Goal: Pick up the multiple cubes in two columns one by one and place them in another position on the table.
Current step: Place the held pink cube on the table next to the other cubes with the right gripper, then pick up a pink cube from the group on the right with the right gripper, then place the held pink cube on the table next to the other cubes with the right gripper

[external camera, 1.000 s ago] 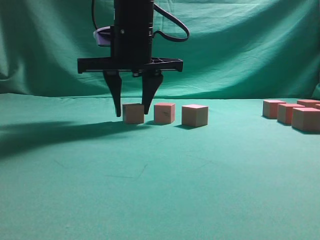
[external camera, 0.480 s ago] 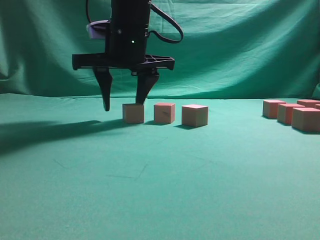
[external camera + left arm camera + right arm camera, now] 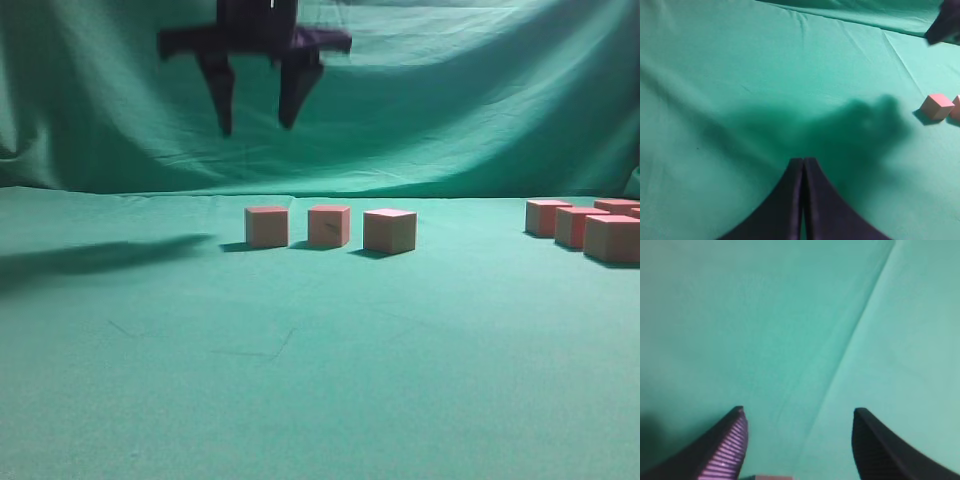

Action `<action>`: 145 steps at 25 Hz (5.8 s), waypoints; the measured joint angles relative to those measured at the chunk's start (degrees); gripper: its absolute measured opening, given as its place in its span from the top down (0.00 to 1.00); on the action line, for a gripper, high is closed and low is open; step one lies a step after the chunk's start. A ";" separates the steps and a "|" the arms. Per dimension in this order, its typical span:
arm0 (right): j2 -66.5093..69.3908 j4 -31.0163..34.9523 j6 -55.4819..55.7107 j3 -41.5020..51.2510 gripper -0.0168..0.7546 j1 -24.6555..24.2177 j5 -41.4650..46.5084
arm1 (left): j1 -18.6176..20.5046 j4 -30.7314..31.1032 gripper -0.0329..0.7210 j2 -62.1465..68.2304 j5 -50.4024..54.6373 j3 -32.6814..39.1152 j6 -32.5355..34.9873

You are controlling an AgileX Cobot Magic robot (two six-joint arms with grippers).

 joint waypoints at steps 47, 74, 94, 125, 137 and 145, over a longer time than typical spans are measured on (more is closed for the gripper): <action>-48.00 5.64 -2.74 84.00 0.43 -36.63 -21.60 | 0.00 0.00 0.96 0.00 0.00 0.00 0.00; -42.24 9.66 -4.27 75.70 0.63 -34.31 -13.73 | 0.00 0.00 0.96 0.00 0.00 0.00 0.00; -23.32 14.74 11.96 40.92 0.63 2.88 -6.56 | 0.00 0.00 0.96 0.00 0.00 0.00 0.00; -7.36 12.25 20.43 23.45 0.63 3.96 -2.09 | 0.00 0.00 0.96 0.00 0.00 0.00 0.00; -5.31 12.53 19.85 23.45 0.63 3.96 -2.10 | 0.00 0.00 0.96 0.00 0.00 0.00 0.00; -5.31 12.53 19.57 23.45 0.63 3.96 -2.91 | 0.00 0.00 0.96 0.00 0.00 0.00 0.00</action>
